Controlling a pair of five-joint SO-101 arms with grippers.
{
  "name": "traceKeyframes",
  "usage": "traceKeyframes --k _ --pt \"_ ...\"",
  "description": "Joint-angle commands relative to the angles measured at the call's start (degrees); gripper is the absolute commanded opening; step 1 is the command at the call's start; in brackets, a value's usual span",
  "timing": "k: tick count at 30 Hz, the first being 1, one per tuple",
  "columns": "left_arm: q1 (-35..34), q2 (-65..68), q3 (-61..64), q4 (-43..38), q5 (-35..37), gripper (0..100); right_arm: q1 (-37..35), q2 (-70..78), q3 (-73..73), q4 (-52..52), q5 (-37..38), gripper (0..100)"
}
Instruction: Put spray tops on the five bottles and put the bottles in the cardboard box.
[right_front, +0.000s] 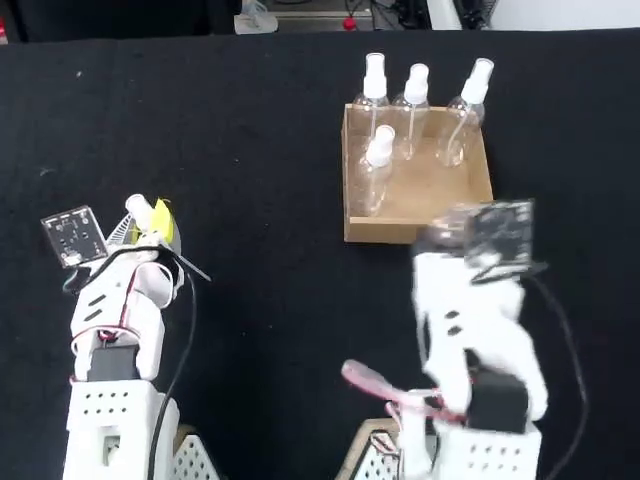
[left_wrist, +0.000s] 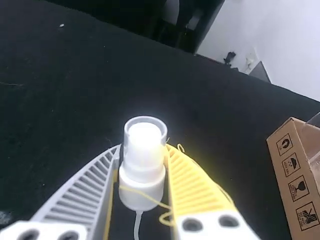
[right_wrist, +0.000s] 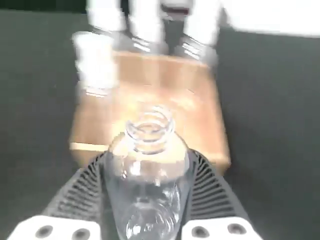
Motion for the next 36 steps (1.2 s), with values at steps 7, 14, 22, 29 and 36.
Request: traceKeyframes --k 7,14,22,29,36 --pt "-0.22 -0.97 -7.96 0.70 0.44 3 -27.60 -3.21 15.87 -19.87 -0.44 1.5" --pt "-0.13 -0.97 -11.12 0.79 0.18 3 -28.04 -3.82 30.11 -38.07 -0.53 1.4" --pt "0.66 -0.97 -18.59 0.88 0.53 3 -28.66 -3.82 33.80 -39.65 -0.62 1.4" --pt "6.11 -0.97 -24.40 0.88 0.18 3 -28.66 -3.82 34.86 -40.00 -0.53 1.4" --pt "12.18 -0.97 -34.77 7.74 0.18 3 -28.66 -3.82 34.86 -39.82 -0.53 1.4"
